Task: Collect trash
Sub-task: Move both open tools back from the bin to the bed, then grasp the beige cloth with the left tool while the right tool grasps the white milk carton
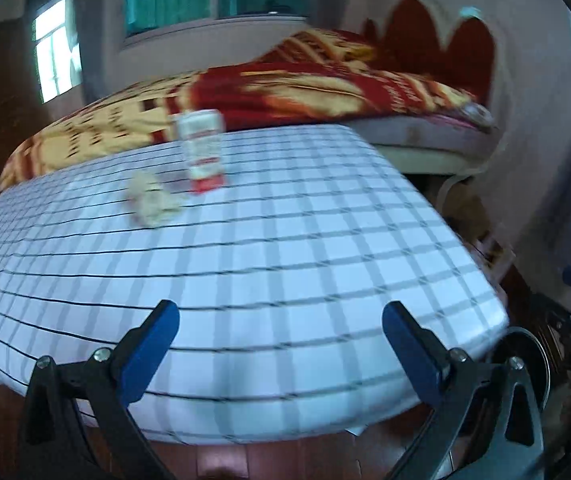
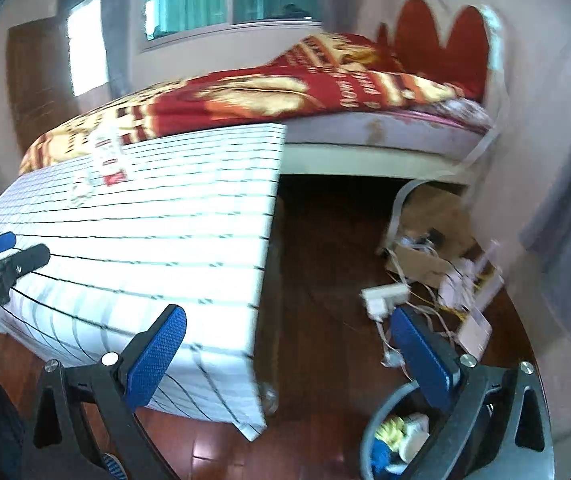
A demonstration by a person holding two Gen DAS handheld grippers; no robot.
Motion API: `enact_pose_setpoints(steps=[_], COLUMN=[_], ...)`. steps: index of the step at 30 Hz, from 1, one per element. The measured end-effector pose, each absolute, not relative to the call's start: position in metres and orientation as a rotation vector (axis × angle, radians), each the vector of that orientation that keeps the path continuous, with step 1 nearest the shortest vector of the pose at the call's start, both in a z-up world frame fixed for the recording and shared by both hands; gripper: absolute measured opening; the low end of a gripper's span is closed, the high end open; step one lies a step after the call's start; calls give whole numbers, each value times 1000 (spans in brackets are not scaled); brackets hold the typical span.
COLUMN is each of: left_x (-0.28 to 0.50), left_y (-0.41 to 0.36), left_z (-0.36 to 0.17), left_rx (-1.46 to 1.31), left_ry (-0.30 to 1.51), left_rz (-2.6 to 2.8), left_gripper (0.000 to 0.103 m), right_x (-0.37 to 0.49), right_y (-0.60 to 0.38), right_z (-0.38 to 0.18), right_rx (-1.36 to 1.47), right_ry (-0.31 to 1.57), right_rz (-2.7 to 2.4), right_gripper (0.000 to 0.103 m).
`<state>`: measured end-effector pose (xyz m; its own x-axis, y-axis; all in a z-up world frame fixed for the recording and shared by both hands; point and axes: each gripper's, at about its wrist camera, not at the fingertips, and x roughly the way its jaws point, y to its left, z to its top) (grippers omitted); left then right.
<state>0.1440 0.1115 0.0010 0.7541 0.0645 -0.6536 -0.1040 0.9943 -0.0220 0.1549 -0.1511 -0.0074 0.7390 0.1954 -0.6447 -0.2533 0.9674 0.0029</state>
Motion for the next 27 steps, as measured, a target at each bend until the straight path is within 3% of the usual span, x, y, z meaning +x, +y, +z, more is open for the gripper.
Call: enact_pose_setpoints(steps=[7, 17, 27], left_x=[169, 224, 278], left_y=[185, 230, 255], left_z=[1, -16, -36], left_rx=[-157, -213, -276], left_ry=[709, 733, 804], left_rz=[205, 238, 231], left_gripper=[101, 81, 78], right_x=[214, 290, 341], right_y=[-66, 29, 65], right_z=[9, 6, -19], right_rx=[-160, -202, -212], right_ry=[734, 753, 798], right_rz=[373, 481, 505], right_gripper=[103, 103, 103])
